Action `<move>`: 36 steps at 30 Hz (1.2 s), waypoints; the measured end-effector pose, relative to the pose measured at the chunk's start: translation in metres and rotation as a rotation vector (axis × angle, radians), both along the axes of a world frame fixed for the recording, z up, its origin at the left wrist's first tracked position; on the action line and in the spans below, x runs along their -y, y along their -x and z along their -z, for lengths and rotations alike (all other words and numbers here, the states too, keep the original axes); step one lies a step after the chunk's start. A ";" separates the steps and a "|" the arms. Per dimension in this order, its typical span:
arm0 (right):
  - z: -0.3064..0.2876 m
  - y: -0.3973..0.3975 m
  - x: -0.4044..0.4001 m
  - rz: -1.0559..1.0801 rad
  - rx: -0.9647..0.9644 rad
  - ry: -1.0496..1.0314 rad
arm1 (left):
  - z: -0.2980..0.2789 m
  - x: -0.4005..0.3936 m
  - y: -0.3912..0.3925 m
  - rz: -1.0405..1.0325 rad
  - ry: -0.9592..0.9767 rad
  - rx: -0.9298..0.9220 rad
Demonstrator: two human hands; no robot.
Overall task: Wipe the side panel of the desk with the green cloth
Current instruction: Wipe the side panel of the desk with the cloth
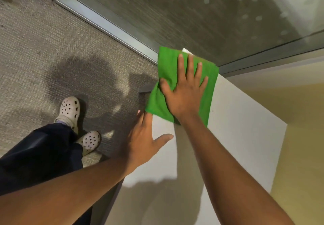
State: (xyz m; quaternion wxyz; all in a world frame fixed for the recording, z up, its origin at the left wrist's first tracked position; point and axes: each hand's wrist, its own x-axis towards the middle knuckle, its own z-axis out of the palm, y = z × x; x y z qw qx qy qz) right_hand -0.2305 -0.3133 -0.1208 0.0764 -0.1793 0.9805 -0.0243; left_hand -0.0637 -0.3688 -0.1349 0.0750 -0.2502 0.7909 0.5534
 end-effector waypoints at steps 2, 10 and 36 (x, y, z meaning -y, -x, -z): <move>0.003 0.023 0.025 0.055 -0.016 0.027 | 0.001 0.001 0.001 0.000 -0.002 -0.024; -0.002 0.033 0.040 0.058 -0.001 0.044 | -0.002 0.003 -0.003 0.024 0.092 0.045; -0.005 0.037 -0.098 0.163 -0.022 0.126 | 0.005 -0.020 -0.052 0.344 0.796 -0.184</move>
